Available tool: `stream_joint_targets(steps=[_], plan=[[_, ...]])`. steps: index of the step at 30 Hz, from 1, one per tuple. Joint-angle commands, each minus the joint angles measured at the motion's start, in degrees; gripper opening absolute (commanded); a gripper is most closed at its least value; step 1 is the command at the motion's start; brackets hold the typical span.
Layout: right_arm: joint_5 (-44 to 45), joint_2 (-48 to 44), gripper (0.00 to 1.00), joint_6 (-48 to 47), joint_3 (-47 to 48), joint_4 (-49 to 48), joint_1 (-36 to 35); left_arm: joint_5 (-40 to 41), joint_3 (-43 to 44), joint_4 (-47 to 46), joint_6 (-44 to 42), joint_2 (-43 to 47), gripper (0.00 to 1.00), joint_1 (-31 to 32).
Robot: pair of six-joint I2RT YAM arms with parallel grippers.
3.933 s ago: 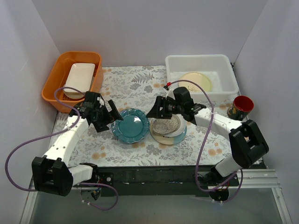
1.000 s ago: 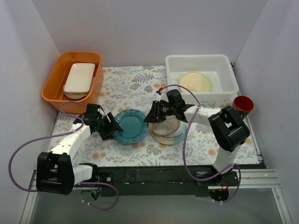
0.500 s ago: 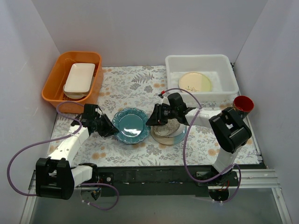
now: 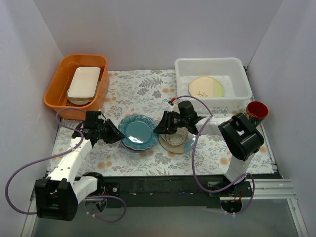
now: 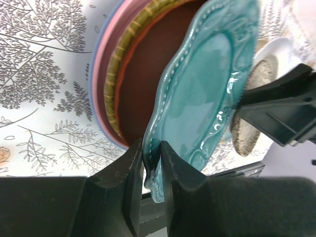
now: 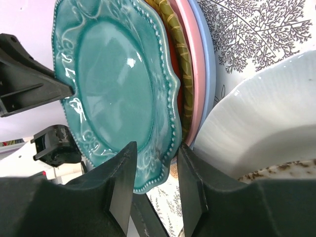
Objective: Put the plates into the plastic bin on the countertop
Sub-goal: Pick up the plate at the center of the board.
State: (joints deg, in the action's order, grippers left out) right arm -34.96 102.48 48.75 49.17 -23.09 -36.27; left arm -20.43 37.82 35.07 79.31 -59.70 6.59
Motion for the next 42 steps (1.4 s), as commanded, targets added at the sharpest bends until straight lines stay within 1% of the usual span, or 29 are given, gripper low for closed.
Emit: stream_joint_targets(steps=[1, 9, 15, 21, 23, 24, 26, 27, 28, 29, 30, 31, 32, 33, 34, 37, 38, 39, 42], plan=[[-7.6, 0.0, 0.45, 3.1, 1.4, -9.4, -2.5, -7.0, 3.0, -3.9, 4.0, 3.9, 0.0, 1.2], [-8.2, -0.3, 0.45, 5.5, 0.3, -10.9, -2.4, -7.6, 5.4, -3.7, 8.8, 5.9, 0.0, 0.8], [-8.2, -1.0, 0.45, 7.9, -0.6, -11.5, -2.5, -5.2, 7.3, -2.5, 10.6, 7.5, 0.0, 0.6], [-8.4, -0.8, 0.45, 10.4, -1.1, -11.9, -2.5, -3.7, 6.7, -1.5, 12.1, 8.4, 0.0, 0.2], [-8.2, -0.8, 0.45, 11.1, -1.4, -12.4, -2.5, -4.6, 5.8, -2.9, 13.2, 8.5, 0.0, -0.1], [-7.9, -0.7, 0.45, 12.2, -1.6, -13.8, -2.5, -6.5, 5.2, -3.6, 13.8, 8.5, 0.0, -0.1], [-8.0, 0.1, 0.45, 14.0, -2.5, -16.8, -2.5, -7.9, 3.8, -5.2, 15.2, 8.3, 0.0, -0.2], [-8.3, 0.4, 0.45, 17.0, -2.8, -18.8, -2.5, -8.2, 3.4, -5.4, 15.6, 8.1, 0.0, -0.2], [-8.3, 0.7, 0.45, 18.8, -4.5, -25.6, -2.5, -8.8, 2.9, -5.5, 15.9, 8.0, 0.0, -0.2], [-8.3, 1.5, 0.44, 23.5, -6.2, -34.0, -2.5, -9.4, 1.0, -5.9, 16.2, 8.3, 0.0, -0.3], [-8.1, 2.8, 0.44, 25.8, -7.0, -38.2, -2.5, -9.5, 0.3, -6.4, 16.2, 8.5, 0.0, -0.2], [-7.9, 3.5, 0.42, 30.5, -7.4, -42.0, -2.7, -9.5, -0.1, -6.3, 16.3, 9.1, 0.0, -0.2], [-8.0, 5.1, 0.42, 31.8, -7.3, -47.0, -2.8, -9.5, -0.7, -6.3, 16.1, 9.3, 0.0, -0.2], [-8.2, 5.7, 0.41, 32.7, -6.8, -47.7, -2.8, -9.5, -1.4, -6.2, 16.1, 9.5, 0.0, -0.2], [-8.8, 6.2, 0.41, 32.2, -6.0, -47.3, -3.3, -9.5, -1.8, -6.3, 16.0, 9.6, 0.0, -0.2], [-8.8, 5.8, 0.41, 28.5, -2.9, -39.6, -4.2, -9.7, -2.3, -6.4, 15.4, 9.9, 0.0, -0.2], [-8.6, 5.3, 0.41, 25.7, -2.2, -37.3, -4.2, -9.7, -2.2, -6.3, 15.4, 9.9, 0.0, -0.2], [-8.5, 5.0, 0.41, 24.8, -0.8, -33.4, -4.4, -9.5, -2.0, -6.2, 15.4, 9.9, 0.0, -0.2], [-8.1, 4.2, 0.38, 22.6, 0.0, -30.0, -4.6, -9.0, -1.5, -5.6, 14.6, 9.6, 0.0, -0.2]])
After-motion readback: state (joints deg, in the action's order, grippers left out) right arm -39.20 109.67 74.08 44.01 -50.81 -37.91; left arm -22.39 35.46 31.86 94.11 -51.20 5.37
